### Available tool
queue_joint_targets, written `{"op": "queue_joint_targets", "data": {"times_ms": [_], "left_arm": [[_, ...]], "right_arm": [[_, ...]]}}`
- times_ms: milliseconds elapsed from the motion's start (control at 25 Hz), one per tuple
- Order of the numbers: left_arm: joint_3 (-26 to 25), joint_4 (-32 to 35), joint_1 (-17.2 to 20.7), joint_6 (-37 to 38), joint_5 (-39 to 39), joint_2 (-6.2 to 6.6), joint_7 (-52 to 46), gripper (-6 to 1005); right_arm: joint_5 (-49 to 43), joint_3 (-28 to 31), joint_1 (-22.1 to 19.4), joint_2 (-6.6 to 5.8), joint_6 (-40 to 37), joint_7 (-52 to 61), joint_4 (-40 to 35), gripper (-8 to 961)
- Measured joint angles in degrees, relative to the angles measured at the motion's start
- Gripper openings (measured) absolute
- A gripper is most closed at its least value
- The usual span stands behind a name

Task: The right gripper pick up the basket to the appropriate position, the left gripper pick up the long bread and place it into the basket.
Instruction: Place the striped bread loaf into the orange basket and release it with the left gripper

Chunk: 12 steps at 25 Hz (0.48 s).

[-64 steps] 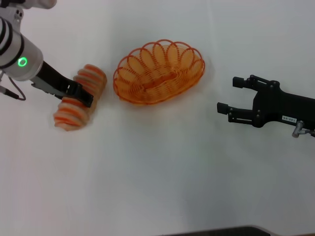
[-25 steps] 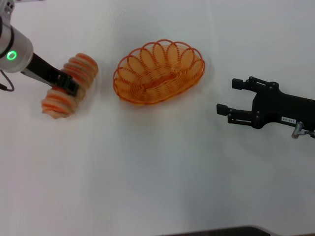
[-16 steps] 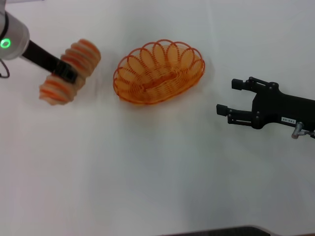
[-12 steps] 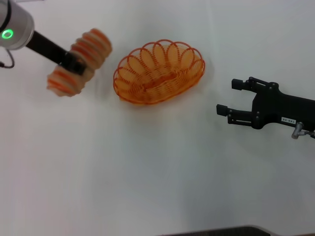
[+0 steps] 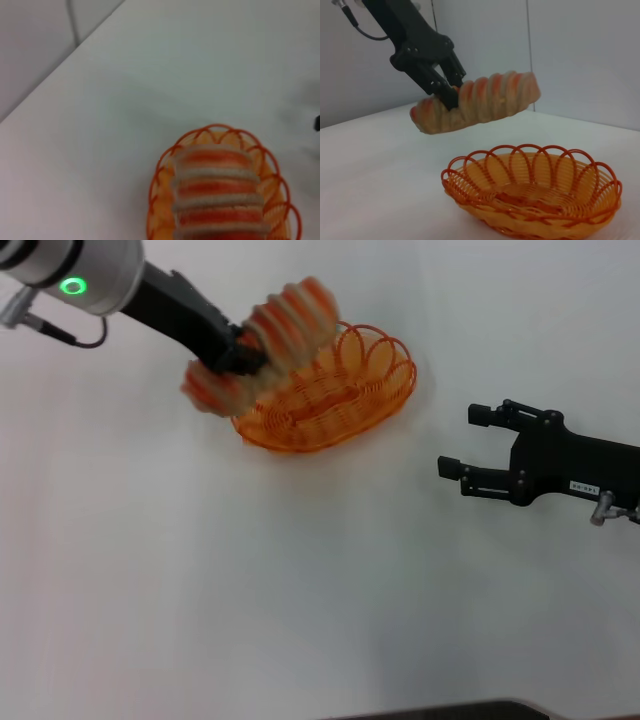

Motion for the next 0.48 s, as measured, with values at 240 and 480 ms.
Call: {"op": "queue_joint_targets", "data": {"times_ms": [240, 480], "left_arm": [[4.7, -2.4, -0.1, -3.3, -3.9, -0.09, 1.9, 278], [9.4, -6.5, -0.1, -9.2, -5.9, -0.15, 2.1, 239]], "right_arm": [[0.0, -0.2, 0.0, 0.00, 0.0, 0.1, 0.0, 885], [0.0, -0.3, 0.1, 0.00, 0.0, 0.1, 0.0, 885]]}}
